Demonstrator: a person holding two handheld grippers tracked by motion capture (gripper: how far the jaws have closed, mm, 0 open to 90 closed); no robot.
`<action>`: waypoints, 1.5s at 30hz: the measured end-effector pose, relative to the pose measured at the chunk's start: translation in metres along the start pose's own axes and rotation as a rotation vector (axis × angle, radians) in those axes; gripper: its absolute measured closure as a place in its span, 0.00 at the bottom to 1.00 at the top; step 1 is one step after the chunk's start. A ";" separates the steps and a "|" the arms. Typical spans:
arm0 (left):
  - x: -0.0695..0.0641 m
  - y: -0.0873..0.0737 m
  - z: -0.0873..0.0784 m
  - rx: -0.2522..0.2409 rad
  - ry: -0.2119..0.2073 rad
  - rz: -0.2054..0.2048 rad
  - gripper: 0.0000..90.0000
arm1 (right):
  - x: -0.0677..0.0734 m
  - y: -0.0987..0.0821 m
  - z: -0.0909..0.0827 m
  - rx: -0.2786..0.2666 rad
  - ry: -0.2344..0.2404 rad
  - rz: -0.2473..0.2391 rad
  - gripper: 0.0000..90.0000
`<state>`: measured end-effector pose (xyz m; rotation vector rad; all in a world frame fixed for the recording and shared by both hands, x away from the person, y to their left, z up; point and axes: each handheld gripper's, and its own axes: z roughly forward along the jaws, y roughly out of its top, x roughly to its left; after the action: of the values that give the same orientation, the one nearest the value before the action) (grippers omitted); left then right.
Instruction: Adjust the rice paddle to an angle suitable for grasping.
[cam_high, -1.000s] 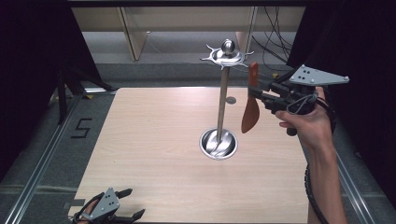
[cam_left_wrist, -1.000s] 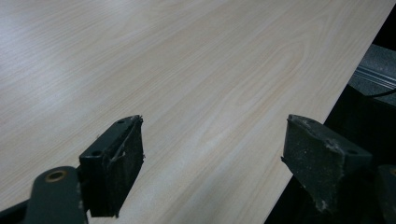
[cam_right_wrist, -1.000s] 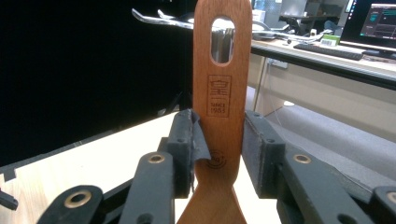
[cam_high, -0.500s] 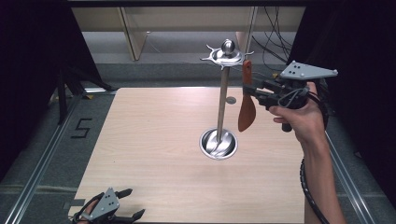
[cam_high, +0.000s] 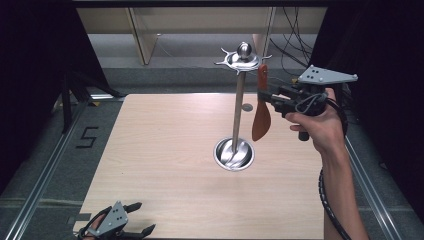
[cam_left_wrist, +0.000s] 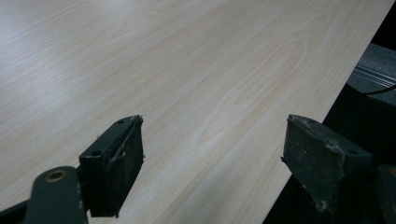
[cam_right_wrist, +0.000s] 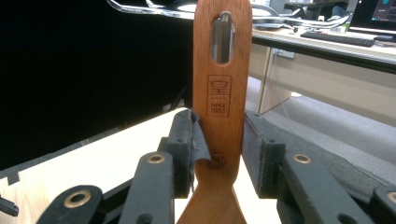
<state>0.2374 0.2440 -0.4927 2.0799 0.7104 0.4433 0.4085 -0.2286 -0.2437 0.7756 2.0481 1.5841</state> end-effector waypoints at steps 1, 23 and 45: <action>-0.002 0.000 0.003 -0.037 -0.014 -0.028 0.22 | 0.000 0.000 0.000 0.000 -0.008 -0.010 0.74; -0.002 0.000 0.002 -0.036 -0.012 -0.027 0.22 | 0.006 -0.008 -0.013 -0.025 -0.061 -0.017 0.53; -0.003 -0.001 0.002 -0.031 -0.007 -0.059 0.22 | 0.020 -0.048 -0.034 -0.008 -0.129 -0.043 0.44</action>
<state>0.2359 0.2410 -0.4947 2.0250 0.7543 0.4111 0.3640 -0.2489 -0.2818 0.8037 1.9527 1.4787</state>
